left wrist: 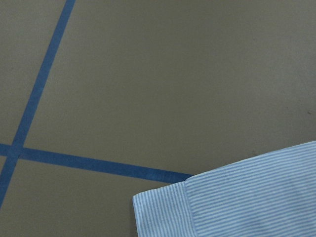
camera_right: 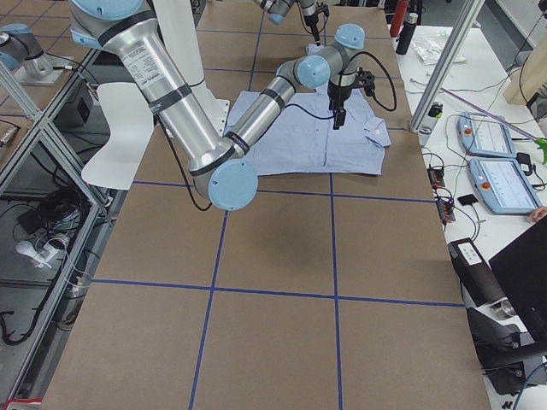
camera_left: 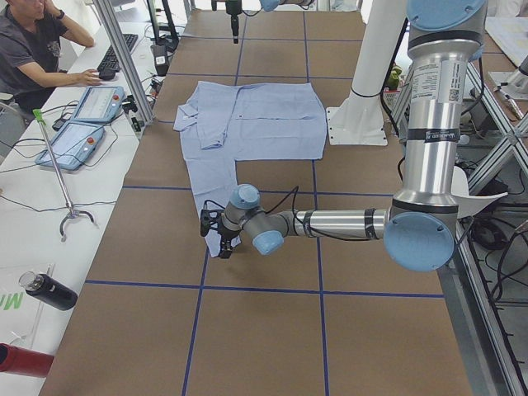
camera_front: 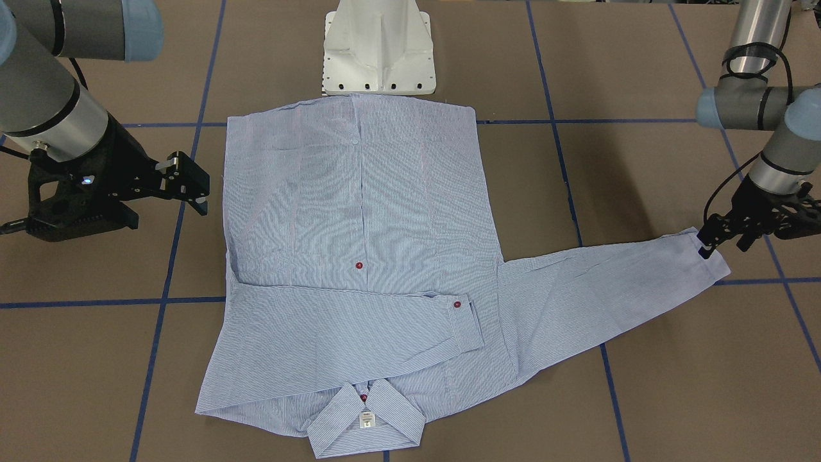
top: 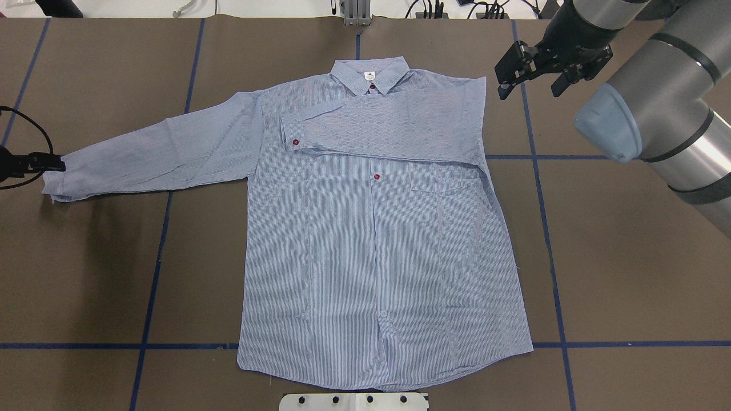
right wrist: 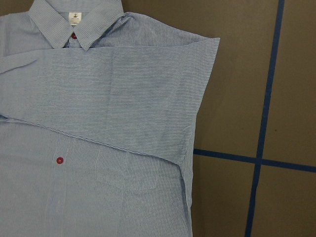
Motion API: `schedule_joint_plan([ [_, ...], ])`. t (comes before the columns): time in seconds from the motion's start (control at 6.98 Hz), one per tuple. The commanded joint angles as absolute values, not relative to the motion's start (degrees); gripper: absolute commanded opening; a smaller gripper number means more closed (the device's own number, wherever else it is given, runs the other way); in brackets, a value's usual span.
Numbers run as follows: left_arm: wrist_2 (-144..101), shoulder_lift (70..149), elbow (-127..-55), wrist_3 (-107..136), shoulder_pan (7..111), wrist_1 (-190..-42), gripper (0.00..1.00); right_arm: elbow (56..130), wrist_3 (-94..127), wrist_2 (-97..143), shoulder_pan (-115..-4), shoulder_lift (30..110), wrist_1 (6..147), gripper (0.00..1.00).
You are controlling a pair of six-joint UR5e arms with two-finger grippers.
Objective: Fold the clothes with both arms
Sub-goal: 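Release the sleeve and raise the right gripper while the left gripper reaches the other cuff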
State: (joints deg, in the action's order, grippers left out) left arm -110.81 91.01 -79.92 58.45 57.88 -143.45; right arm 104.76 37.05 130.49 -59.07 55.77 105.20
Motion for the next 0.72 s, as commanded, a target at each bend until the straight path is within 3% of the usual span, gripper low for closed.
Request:
schedule_joint_plan([
  [0.0,-110.48,90.97,-79.72,57.31,57.39,-143.88,0.85,104.77,37.18,130.26,-58.98,55.90,105.12,1.00],
  [0.57,-110.39,90.53,-79.89,57.30,54.32,-143.70,0.78,103.97,37.00,129.81,-58.27,55.81,104.85,1.00],
])
